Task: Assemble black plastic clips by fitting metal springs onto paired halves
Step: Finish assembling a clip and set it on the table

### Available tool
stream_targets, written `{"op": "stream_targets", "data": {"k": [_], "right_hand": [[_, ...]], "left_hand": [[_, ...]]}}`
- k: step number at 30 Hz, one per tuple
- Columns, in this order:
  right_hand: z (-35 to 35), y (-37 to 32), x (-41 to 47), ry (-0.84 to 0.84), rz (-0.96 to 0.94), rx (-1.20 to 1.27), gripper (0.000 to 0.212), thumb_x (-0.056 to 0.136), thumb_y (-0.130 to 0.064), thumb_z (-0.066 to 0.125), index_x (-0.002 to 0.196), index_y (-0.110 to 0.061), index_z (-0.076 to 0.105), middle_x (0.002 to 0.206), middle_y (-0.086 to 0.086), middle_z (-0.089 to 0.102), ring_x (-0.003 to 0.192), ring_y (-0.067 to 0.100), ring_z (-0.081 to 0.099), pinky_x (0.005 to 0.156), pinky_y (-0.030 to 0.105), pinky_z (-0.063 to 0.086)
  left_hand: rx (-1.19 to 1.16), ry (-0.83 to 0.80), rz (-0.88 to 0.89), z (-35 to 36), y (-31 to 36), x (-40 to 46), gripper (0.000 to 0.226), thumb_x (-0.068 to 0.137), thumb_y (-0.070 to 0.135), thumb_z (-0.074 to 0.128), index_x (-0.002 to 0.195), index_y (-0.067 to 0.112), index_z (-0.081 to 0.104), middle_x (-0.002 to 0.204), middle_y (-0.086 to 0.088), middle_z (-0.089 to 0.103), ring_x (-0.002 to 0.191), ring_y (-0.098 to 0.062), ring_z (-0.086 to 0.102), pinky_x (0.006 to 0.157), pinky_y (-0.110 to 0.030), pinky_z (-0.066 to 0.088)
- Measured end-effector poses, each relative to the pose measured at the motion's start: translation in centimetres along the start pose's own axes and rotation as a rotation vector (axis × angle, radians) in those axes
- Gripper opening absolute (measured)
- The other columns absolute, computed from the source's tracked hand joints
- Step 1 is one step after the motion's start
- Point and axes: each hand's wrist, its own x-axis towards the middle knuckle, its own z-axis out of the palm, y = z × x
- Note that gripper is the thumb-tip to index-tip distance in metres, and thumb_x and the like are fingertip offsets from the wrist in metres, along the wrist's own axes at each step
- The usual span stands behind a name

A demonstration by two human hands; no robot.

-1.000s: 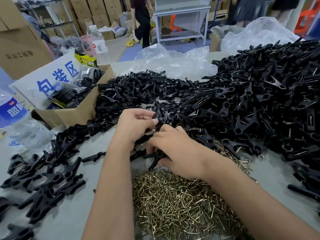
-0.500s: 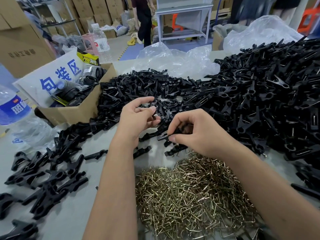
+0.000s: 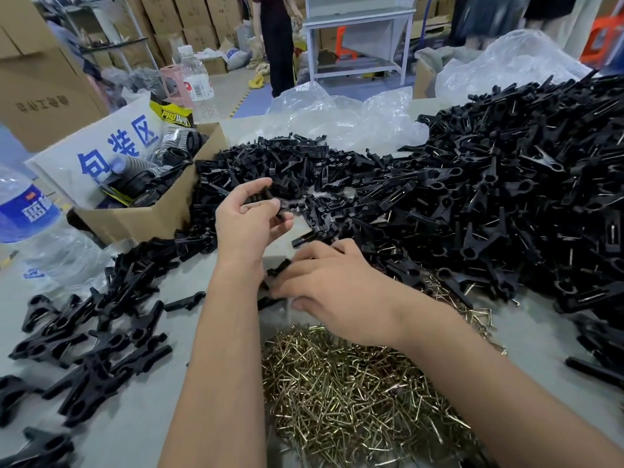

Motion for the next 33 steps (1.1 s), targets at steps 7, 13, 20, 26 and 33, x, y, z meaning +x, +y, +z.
{"op": "stream_targets", "data": {"k": [7, 13, 20, 26, 33], "right_hand": [[-0.2, -1.9, -0.1, 0.091, 0.043, -0.080, 0.020, 0.088, -0.042, 0.074, 0.088, -0.029, 0.058, 0.093, -0.011, 0.067, 0.101, 0.018, 0.055, 0.094, 0.045, 0.034], [-0.3, -1.7, -0.4, 0.056, 0.142, -0.091, 0.012, 0.100, -0.037, 0.061, 0.106, -0.032, 0.070, 0.105, -0.010, 0.067, 0.107, 0.019, 0.052, 0.098, 0.049, 0.039], [-3.4, 2.6, -2.0, 0.257, 0.280, 0.664, 0.008, 0.095, -0.024, 0.075, 0.097, -0.026, 0.068, 0.090, -0.013, 0.078, 0.076, -0.004, 0.069, 0.072, 0.014, 0.052], [-2.8, 4.9, -2.6, 0.686, 0.316, 0.994, 0.023, 0.078, -0.010, 0.089, 0.079, -0.010, 0.066, 0.077, 0.014, 0.070, 0.063, 0.014, 0.058, 0.061, 0.026, 0.052], [-2.1, 6.2, -2.4, 0.765, 0.401, 0.987, 0.007, 0.090, -0.016, 0.081, 0.084, -0.019, 0.079, 0.071, -0.004, 0.072, 0.059, 0.007, 0.056, 0.057, 0.021, 0.047]], "left_hand": [[-0.030, -0.022, -0.017, 0.2, -0.1, -0.1, 0.038, 0.094, -0.012, 0.058, 0.118, 0.016, 0.071, 0.085, -0.011, 0.064, 0.072, -0.024, 0.071, 0.072, -0.032, 0.061], [-0.004, -0.071, -0.057, 0.2, -0.2, -0.4, 0.040, 0.095, -0.013, 0.060, 0.117, 0.020, 0.070, 0.091, -0.016, 0.065, 0.073, -0.025, 0.072, 0.072, -0.031, 0.062], [0.026, -0.152, -0.083, 0.6, 0.1, -0.8, 0.026, 0.095, -0.009, 0.063, 0.113, 0.009, 0.068, 0.114, -0.034, 0.066, 0.079, -0.025, 0.076, 0.071, -0.030, 0.062], [-0.111, -0.319, -0.103, 1.9, 0.4, -1.4, 0.032, 0.095, -0.009, 0.063, 0.124, 0.004, 0.065, 0.097, -0.021, 0.068, 0.087, -0.030, 0.076, 0.078, -0.033, 0.062], [0.023, -0.514, -0.115, 3.4, 0.0, -2.3, 0.031, 0.090, -0.002, 0.073, 0.111, 0.021, 0.076, 0.085, -0.008, 0.077, 0.080, -0.023, 0.076, 0.074, -0.033, 0.064]]}}
